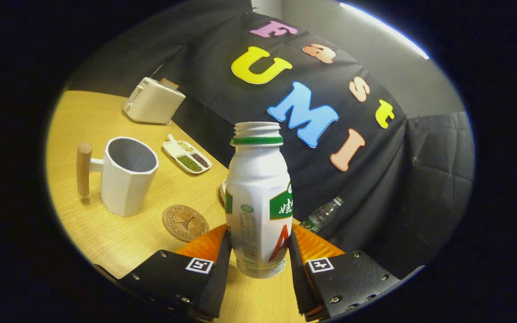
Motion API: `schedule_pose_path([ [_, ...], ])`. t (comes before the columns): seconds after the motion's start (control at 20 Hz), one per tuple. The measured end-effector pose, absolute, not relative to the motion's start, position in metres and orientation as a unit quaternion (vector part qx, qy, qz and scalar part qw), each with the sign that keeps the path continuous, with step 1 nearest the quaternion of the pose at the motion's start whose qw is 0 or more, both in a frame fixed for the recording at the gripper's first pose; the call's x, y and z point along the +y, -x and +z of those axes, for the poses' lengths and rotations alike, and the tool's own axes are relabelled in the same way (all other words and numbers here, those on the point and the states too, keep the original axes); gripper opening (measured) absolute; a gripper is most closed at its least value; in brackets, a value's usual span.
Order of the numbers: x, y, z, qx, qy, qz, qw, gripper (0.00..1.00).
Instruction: Take the bottle from table, then pour the juice into the cup, finally place the bottle on the coaster
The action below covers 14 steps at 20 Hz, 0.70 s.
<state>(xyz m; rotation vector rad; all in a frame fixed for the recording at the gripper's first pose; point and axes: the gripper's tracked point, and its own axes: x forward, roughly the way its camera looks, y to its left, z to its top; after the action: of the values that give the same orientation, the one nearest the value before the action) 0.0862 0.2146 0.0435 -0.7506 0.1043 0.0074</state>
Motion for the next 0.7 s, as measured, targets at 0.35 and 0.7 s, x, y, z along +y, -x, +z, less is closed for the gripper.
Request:
schedule_pose_path([
  [0.35, 0.23, -0.093, 0.058, 0.03, 0.461, -0.008, 0.887, 0.62],
  [0.7, 0.241, -0.094, 0.073, -0.011, 0.571, -0.039, 0.82, 0.62],
])
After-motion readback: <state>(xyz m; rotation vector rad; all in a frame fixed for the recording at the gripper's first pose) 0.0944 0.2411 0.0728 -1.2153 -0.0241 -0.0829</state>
